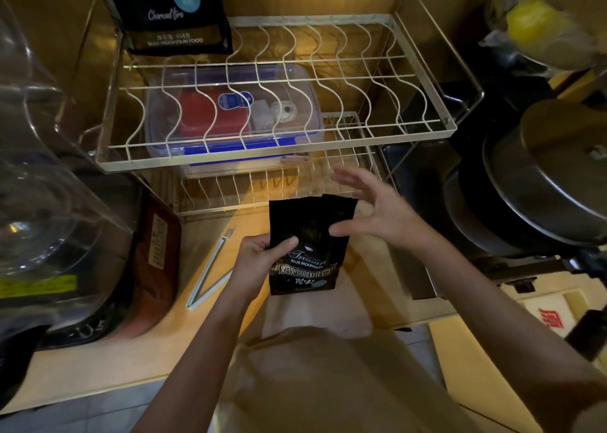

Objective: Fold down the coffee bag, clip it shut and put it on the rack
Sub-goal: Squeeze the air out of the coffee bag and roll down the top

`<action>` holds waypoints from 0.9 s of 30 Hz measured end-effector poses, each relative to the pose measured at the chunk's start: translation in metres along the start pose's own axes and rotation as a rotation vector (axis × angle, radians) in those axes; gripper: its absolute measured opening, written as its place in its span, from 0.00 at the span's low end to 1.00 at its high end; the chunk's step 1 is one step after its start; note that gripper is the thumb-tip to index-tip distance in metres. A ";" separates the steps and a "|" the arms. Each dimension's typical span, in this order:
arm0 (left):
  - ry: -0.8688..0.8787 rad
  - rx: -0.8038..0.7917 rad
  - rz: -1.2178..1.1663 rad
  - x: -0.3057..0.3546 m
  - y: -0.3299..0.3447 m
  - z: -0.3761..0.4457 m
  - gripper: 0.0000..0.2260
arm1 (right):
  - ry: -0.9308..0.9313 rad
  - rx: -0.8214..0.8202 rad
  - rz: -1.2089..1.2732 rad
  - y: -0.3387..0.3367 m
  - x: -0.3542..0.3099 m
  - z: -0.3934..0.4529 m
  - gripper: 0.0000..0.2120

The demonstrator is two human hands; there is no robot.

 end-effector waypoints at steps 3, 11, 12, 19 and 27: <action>-0.017 0.002 -0.022 0.001 0.000 0.000 0.04 | 0.156 -0.061 0.212 0.021 0.033 -0.016 0.40; 0.032 0.008 -0.002 0.012 0.006 -0.004 0.04 | 0.151 0.067 0.359 0.044 0.053 -0.016 0.21; 0.057 -0.005 0.034 0.015 0.008 -0.005 0.06 | 0.140 0.068 0.350 0.044 0.053 -0.016 0.20; 0.048 0.025 -0.077 0.015 0.011 -0.012 0.08 | 0.082 0.079 0.349 0.045 0.044 -0.022 0.16; -0.163 -0.136 -0.528 -0.013 -0.002 -0.010 0.35 | 0.072 -0.153 0.081 0.048 0.050 -0.024 0.46</action>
Point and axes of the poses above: each hand's wrist, its own z-axis towards the middle knuckle, its own y-axis out of the palm, x = y × z, the point moved 2 cm from there along z, towards the middle knuckle, and after that the axes turned 9 degrees about -y, right-handed, at the moved point
